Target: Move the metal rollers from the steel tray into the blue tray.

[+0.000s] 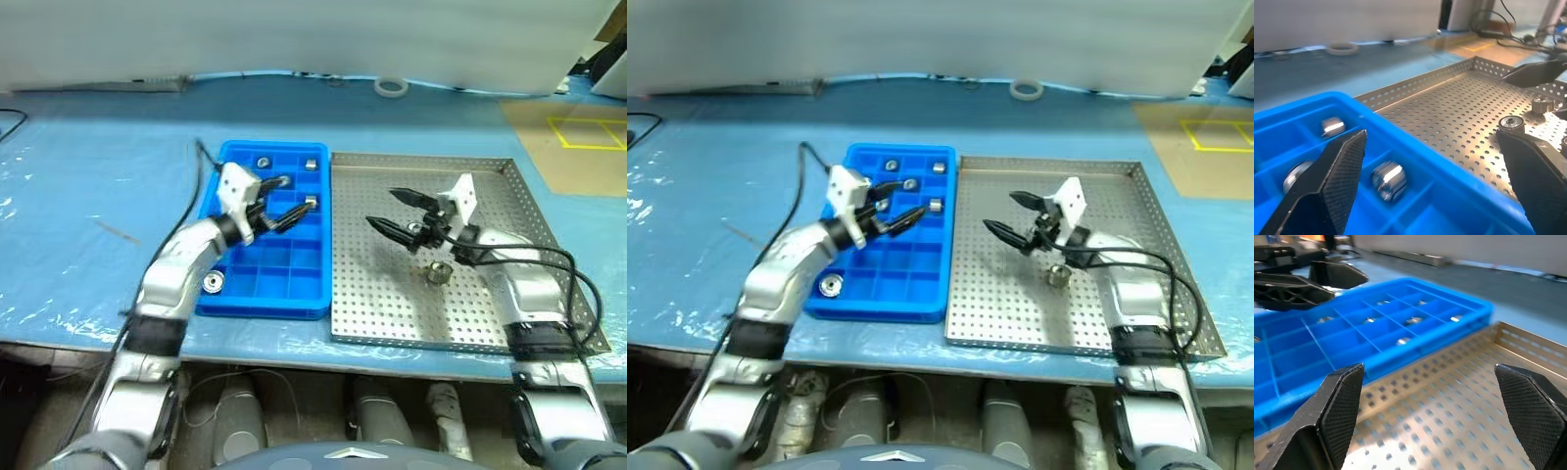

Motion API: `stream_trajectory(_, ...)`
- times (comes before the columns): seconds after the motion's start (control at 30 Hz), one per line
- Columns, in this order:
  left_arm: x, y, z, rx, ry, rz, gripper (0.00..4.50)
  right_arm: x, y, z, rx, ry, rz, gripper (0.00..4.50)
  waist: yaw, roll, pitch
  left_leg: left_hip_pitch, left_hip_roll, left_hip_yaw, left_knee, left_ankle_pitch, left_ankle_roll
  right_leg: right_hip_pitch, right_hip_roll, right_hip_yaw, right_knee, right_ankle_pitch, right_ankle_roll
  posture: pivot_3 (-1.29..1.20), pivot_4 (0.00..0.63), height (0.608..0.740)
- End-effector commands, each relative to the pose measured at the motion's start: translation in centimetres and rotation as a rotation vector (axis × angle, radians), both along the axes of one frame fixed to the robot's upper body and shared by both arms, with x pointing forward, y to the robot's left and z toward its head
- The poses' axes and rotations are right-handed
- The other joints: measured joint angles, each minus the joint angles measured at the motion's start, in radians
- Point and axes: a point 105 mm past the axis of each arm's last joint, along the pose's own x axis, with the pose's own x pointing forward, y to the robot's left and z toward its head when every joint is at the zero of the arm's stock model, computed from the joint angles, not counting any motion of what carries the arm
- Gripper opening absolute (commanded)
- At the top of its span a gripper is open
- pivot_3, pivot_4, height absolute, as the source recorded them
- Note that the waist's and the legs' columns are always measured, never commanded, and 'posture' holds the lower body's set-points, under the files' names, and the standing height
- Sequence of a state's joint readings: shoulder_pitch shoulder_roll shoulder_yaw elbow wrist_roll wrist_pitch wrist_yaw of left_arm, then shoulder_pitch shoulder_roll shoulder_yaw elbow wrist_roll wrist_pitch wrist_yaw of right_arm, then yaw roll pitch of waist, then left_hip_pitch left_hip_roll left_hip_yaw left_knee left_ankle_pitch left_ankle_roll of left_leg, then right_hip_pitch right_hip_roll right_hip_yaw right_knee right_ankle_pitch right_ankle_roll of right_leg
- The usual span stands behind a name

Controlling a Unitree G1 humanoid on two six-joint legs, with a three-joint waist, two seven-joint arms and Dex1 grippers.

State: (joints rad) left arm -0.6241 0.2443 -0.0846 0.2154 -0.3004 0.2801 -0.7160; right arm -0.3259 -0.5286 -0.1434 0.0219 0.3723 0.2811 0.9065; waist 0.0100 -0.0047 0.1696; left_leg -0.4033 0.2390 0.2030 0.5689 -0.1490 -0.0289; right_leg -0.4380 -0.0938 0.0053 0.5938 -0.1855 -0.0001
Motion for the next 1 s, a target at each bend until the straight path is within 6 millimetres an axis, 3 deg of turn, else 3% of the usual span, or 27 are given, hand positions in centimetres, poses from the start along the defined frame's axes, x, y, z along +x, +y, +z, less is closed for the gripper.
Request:
stream_trajectory(0.03, 0.9, -3.2, 0.6, 0.031, -0.04, -0.086, 4.46, -1.5, -1.9, 1.9, 0.003, -0.063, -0.09, 4.5, -0.022, 0.0, 0.0, 0.0, 0.0, 0.0, 0.001, -0.001, 0.001, 0.0, 0.0, 0.0, 0.0, 0.0, 0.0, -0.54, 0.15, 0.74)
stream_trajectory(0.27, 2.7, -8.4, 0.2, 0.072, -0.015, -0.169, 4.46, -4.5, -4.1, 1.2, -0.007, -0.037, -0.252, 4.5, -0.105, 0.001, 0.0, -0.002, 0.0, 0.001, 0.004, -0.003, 0.007, 0.0, 0.001, 0.0, -0.004, 0.0, 0.001, -0.71, 0.15, 0.74)
stream_trajectory(0.47, 3.5, -10.7, -0.6, 0.121, 0.011, -0.146, 4.46, -6.1, -4.8, 0.9, -0.016, -0.025, -0.334, 4.5, -0.184, 0.001, -0.001, -0.007, -0.001, 0.0, 0.01, -0.007, 0.01, 0.0, -0.001, -0.001, -0.007, -0.002, 0.007, -0.79, 0.15, 0.74)
stream_trajectory(0.73, 4.8, -11.1, -2.0, 0.239, 0.013, 0.014, 4.46, -7.1, -5.1, 0.8, -0.022, -0.021, -0.383, 4.5, -0.275, 0.001, 0.0, -0.013, -0.006, -0.003, 0.014, -0.009, 0.014, 0.0, -0.005, -0.004, -0.011, -0.003, 0.012, -0.83, 0.15, 0.74)
stream_trajectory(0.9, 4.9, -10.6, -4.2, 0.343, 0.05, 0.073, 4.46, -7.2, -5.1, 0.7, -0.024, -0.022, -0.392, 4.5, -0.312, 0.001, 0.0, -0.017, -0.016, -0.006, 0.015, -0.012, 0.018, 0.001, -0.016, -0.006, -0.013, -0.003, 0.018, -0.84, 0.15, 0.74)
stream_trajectory(1.0, 4.9, -10.1, -5.2, 0.337, 0.1, 0.089, 3.86, -7.0, -5.2, 0.8, -0.025, -0.027, -0.392, 4.5, -0.328, 0.001, 0.0, -0.02, -0.017, -0.006, 0.022, -0.016, 0.025, 0.003, -0.019, -0.007, -0.015, -0.003, 0.019, -0.83, 0.15, 0.74)
